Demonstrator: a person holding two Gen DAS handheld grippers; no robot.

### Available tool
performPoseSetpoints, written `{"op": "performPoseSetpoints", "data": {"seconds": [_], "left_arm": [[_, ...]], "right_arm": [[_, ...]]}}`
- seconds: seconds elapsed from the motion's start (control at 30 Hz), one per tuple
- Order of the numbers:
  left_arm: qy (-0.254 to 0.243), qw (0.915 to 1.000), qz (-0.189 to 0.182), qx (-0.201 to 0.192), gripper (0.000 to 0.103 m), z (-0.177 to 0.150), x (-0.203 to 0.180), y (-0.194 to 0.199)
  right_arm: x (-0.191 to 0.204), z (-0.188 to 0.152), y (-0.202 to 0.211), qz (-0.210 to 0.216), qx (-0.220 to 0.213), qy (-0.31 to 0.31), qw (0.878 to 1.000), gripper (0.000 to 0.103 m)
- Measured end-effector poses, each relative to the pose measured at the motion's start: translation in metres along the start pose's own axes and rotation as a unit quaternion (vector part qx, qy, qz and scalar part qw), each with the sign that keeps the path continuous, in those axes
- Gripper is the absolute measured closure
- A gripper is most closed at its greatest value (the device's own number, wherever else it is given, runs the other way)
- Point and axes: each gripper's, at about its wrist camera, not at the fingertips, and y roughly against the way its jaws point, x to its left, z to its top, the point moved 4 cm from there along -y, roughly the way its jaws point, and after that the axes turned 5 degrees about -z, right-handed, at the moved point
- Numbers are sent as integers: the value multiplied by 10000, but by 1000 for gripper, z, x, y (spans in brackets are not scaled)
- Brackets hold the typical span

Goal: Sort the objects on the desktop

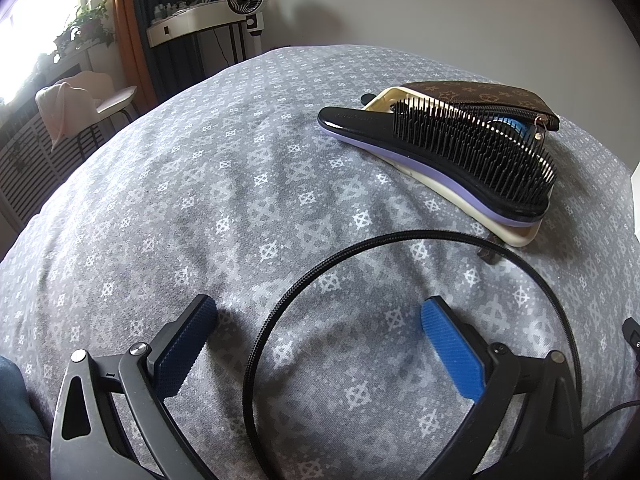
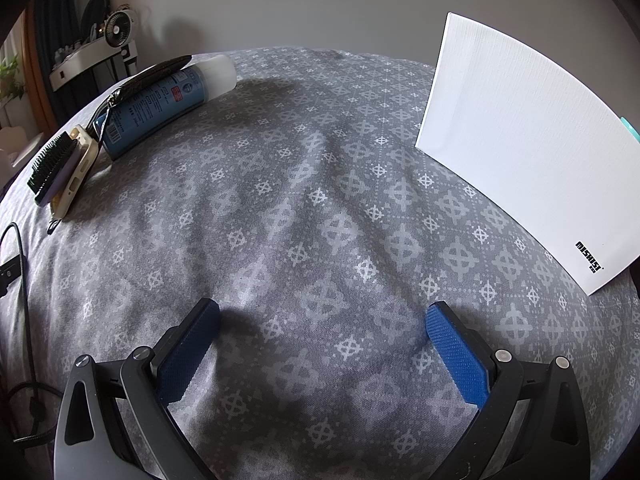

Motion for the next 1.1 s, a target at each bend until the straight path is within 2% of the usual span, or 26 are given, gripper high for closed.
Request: {"op": "performPoseSetpoints", "data": {"seconds": [1.03, 1.1], "left_arm": [[-9, 10000, 20, -3, 0, 1, 1, -2], [-17, 10000, 31, -8, 0, -1, -2, 8]], "right_arm": [[0, 0, 0, 0, 1, 0, 10000, 0], [0, 1, 0, 0, 1, 0, 10000, 0]]}}
